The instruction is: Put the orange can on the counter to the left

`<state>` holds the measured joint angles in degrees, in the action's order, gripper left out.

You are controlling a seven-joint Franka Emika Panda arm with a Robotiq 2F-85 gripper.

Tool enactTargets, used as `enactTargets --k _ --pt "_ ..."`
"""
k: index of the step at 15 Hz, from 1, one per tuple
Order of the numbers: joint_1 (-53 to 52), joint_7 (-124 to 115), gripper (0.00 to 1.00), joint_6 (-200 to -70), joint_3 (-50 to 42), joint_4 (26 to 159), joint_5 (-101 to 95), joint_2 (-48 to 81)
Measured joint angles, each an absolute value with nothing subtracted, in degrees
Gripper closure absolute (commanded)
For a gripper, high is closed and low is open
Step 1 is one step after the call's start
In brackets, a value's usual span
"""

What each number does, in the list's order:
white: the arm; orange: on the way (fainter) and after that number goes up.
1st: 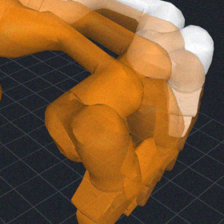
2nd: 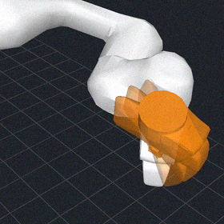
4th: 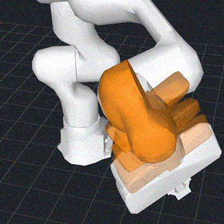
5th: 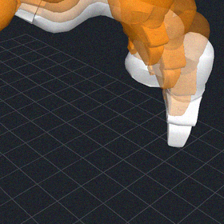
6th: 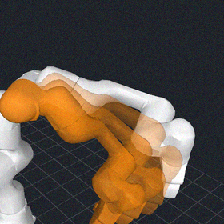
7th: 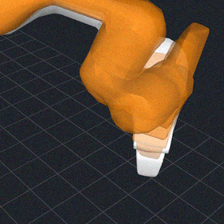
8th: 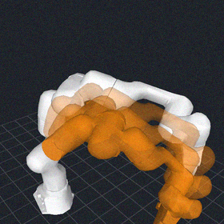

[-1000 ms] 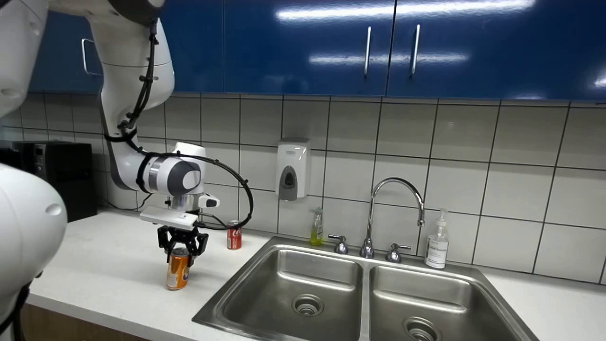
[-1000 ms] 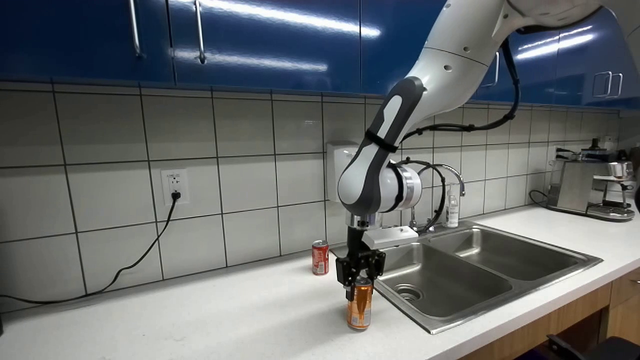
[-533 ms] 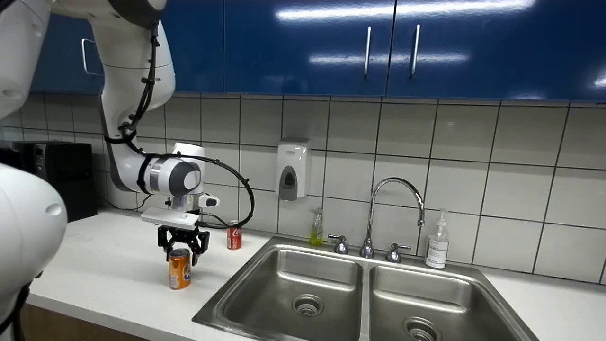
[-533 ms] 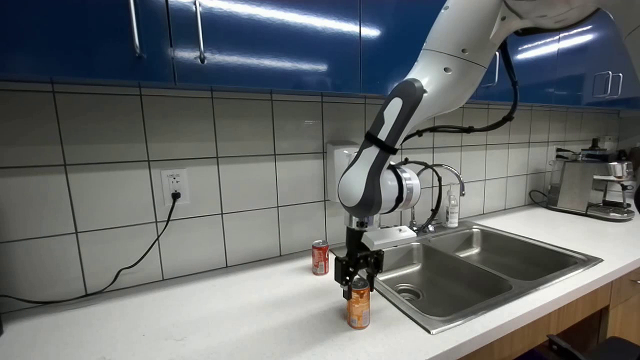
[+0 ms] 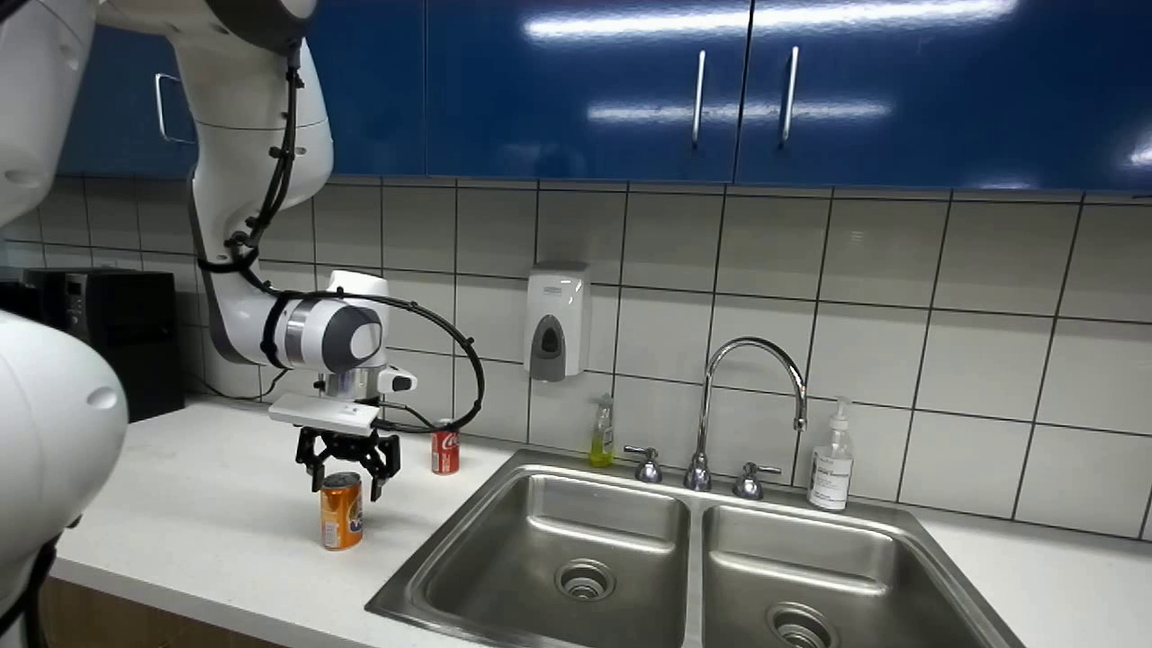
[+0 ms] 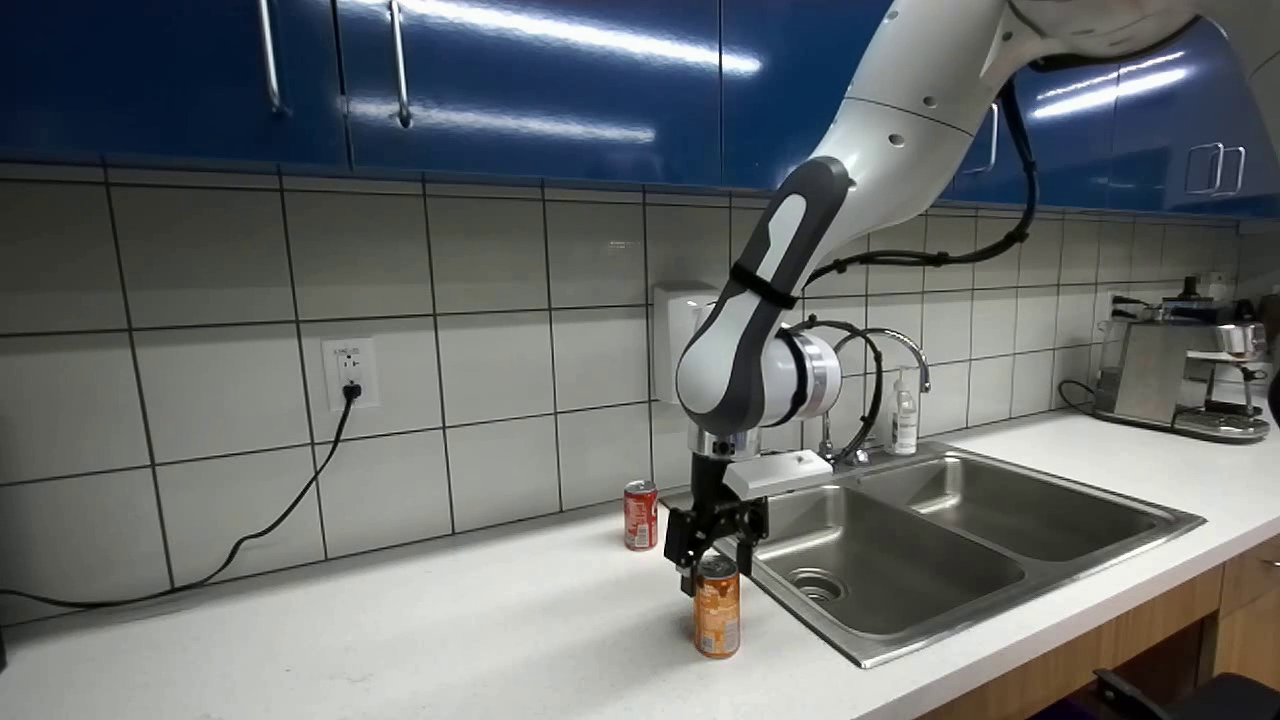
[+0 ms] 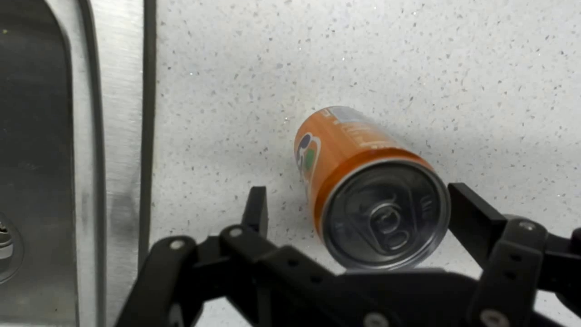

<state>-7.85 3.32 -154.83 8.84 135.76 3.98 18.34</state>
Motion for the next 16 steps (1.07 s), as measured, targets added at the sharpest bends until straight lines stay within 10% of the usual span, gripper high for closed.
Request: enactTargets --k 16 --pt "-8.1 -0.1 0.00 -144.1 7.9 135.5 4.3 6.8"
